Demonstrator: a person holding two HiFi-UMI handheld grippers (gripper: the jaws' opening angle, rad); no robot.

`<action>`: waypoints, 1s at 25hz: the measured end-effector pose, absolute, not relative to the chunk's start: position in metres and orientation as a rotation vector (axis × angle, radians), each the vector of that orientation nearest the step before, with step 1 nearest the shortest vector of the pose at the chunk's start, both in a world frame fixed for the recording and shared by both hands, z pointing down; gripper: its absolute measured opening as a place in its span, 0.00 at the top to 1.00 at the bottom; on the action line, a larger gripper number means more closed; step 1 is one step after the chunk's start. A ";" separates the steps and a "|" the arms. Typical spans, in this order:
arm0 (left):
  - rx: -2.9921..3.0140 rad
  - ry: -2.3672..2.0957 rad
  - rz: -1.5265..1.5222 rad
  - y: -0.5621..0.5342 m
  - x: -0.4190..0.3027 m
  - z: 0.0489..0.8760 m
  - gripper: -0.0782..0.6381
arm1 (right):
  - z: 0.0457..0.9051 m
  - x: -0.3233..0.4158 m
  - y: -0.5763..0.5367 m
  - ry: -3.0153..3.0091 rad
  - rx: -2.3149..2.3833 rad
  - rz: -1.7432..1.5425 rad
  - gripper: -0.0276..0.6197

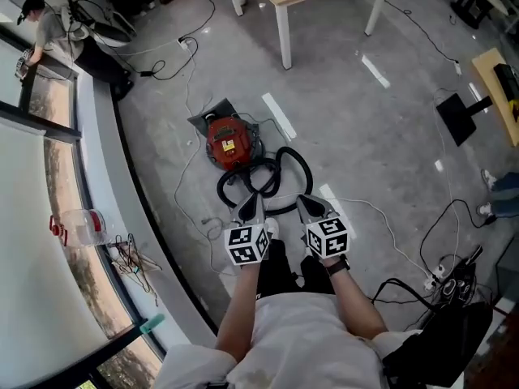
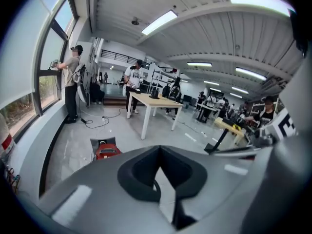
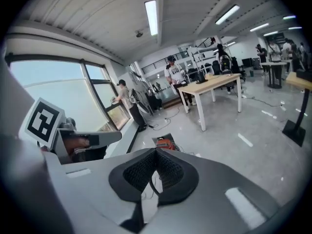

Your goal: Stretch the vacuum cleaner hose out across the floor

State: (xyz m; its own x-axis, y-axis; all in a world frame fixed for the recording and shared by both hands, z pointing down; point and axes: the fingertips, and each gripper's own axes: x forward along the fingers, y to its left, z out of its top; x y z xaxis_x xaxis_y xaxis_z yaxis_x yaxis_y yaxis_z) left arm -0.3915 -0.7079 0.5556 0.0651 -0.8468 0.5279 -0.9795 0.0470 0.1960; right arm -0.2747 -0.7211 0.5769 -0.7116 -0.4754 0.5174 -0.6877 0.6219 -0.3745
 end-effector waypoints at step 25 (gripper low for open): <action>1.523 -1.532 0.548 -0.777 -0.496 0.993 0.89 | 1.080 -0.394 -0.841 -2.149 0.646 0.848 0.82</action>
State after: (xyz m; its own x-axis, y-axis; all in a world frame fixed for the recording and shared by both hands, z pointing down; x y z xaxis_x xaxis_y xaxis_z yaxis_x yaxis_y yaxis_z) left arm -0.4961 -0.7767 0.9934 0.1414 -0.5622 0.8148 -0.9515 0.1501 0.2687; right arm -0.3938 -0.8407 1.0805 -0.6109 -0.1800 0.7710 -0.6579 0.6571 -0.3679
